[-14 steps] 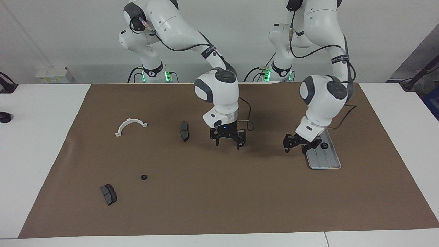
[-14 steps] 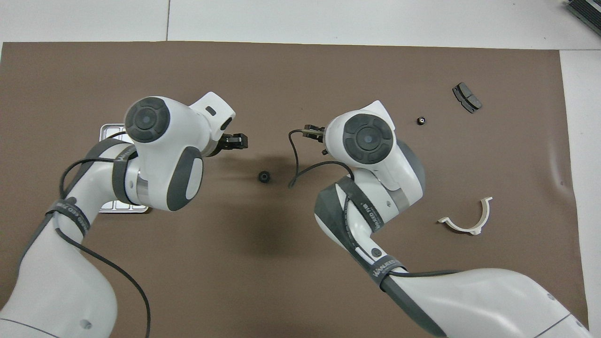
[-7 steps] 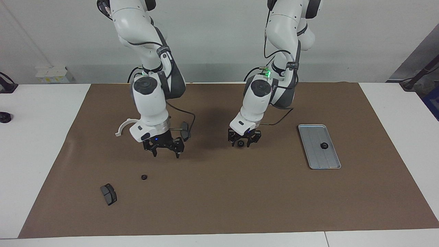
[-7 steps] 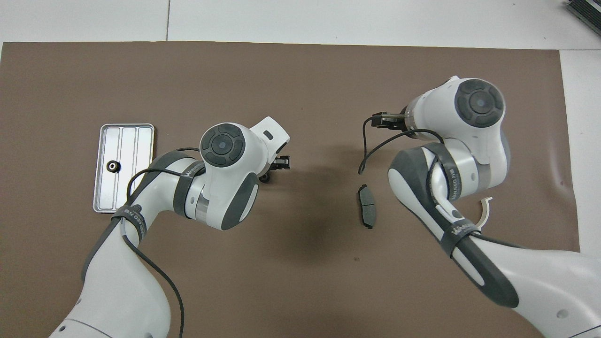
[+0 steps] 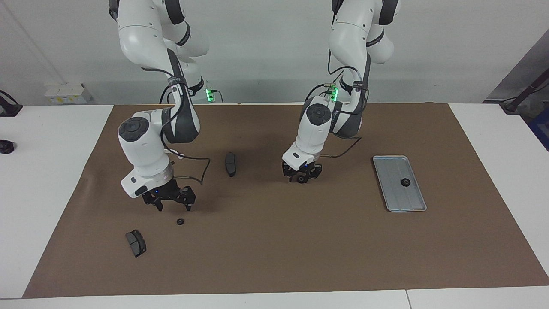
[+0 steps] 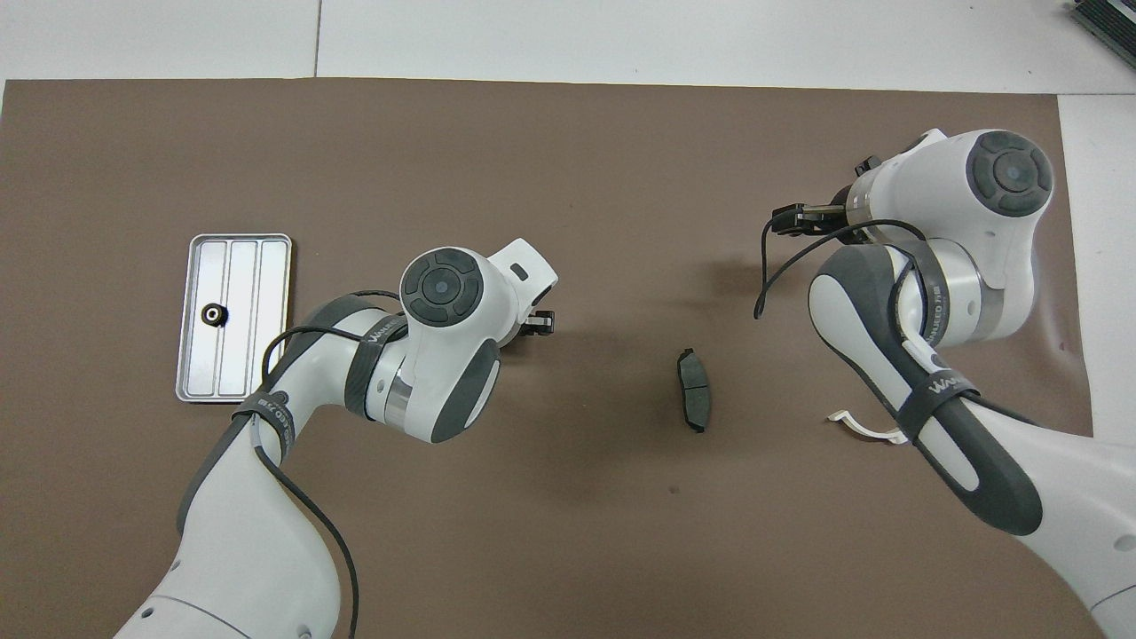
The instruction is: Pick bearing gear from pile to tray
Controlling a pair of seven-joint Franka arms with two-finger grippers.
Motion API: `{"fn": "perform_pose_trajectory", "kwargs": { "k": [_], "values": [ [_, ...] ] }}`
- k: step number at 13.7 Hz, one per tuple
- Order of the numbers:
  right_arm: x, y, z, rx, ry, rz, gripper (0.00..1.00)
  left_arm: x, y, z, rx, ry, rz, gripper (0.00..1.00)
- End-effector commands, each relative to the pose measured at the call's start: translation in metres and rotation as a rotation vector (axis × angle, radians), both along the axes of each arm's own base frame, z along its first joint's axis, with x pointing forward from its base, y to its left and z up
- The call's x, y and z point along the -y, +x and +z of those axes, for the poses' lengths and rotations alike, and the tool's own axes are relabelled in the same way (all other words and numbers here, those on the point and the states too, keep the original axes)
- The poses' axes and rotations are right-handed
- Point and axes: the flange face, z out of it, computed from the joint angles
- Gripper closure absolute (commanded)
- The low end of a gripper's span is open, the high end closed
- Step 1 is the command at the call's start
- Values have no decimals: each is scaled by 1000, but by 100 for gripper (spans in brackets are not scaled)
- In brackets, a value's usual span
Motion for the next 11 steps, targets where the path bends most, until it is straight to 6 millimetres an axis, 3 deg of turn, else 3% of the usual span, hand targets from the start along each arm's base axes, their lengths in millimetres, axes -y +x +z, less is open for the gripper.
{"fn": "perform_pose_trajectory", "kwargs": {
  "k": [1, 3, 6, 9, 11],
  "values": [
    [3, 14, -17, 25, 21, 14, 0, -4, -17, -12, -20, 26, -5, 56],
    [1, 14, -22, 33, 25, 13, 6, -4, -17, -9, -18, 23, -5, 60],
    [1, 8, -33, 7, 24, 13, 27, -6, -13, -7, -13, 21, 1, 62],
    [1, 6, -36, 2, 24, 13, 30, -7, -12, -6, -17, 22, 2, 77],
    [1, 5, -38, -4, 24, 13, 40, -9, -10, -5, -19, 23, 6, 85]
  ]
}}
